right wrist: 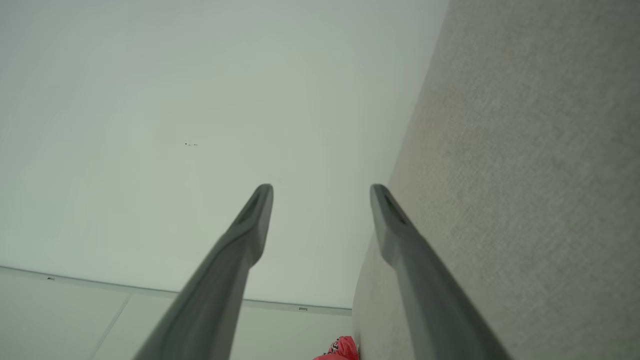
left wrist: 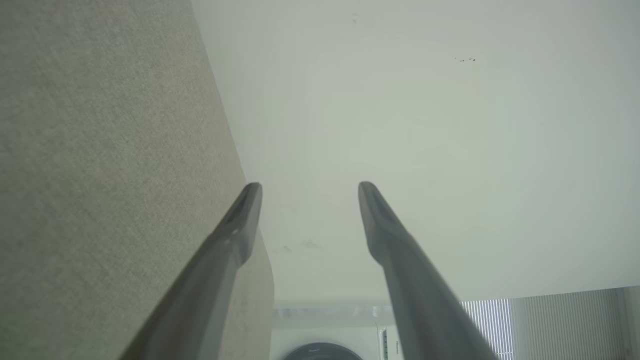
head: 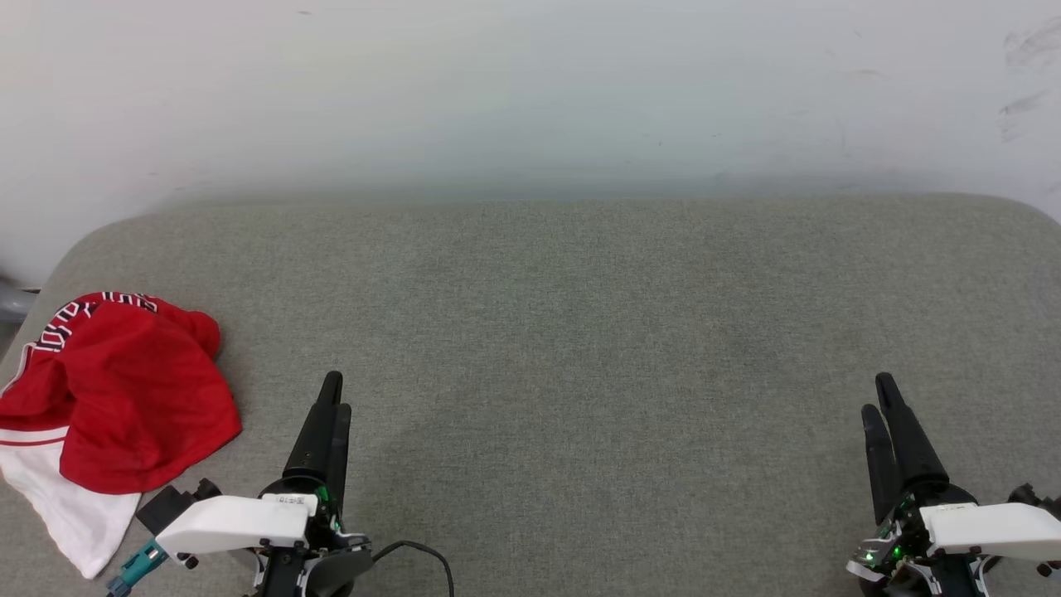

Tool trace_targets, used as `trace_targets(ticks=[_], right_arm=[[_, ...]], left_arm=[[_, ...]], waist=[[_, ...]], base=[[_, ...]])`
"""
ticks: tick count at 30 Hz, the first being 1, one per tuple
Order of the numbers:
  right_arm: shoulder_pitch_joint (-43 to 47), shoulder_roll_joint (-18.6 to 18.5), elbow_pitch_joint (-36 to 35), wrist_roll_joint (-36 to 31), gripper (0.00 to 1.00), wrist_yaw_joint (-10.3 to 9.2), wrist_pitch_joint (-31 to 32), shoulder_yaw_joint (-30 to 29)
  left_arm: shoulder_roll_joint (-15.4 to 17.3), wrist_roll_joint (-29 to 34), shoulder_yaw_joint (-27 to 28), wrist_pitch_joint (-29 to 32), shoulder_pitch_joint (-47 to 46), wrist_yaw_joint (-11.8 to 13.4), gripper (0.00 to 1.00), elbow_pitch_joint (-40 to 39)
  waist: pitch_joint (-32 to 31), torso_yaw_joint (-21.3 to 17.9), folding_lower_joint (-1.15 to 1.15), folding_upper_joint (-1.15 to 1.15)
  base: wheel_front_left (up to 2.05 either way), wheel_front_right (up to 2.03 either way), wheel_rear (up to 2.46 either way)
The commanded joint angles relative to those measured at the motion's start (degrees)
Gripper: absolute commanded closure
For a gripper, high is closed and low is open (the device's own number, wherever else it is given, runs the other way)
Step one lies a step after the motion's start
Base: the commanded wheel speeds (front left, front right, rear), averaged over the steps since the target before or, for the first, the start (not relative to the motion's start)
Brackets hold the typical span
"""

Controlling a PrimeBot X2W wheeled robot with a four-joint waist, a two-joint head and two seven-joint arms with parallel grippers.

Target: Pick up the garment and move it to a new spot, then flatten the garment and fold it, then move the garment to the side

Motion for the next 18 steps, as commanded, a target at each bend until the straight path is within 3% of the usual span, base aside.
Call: trace_targets(ticks=[1,18], right_arm=[[-0.25,-0.66,-1.74,-2.86,0.00,0.01,-0.78,0.13],[0.33,-0.01,-5.94,-31.67,0.00,0.01,-4.15,-0.37]], left_arm=[[0.92,2.14,-1.35,-1.25,-1.83,-0.11,0.00,-1.78],[0.13,28.13,-2.03,-4.96,-1.76,-0.14,0.00,-3.72]], waist=[[0.03,0.01,0.00,0.00],[0.43,0.01,0.00,0.00]], base=[[0.00,0.00,0.00],[0.00,0.00,0.00]])
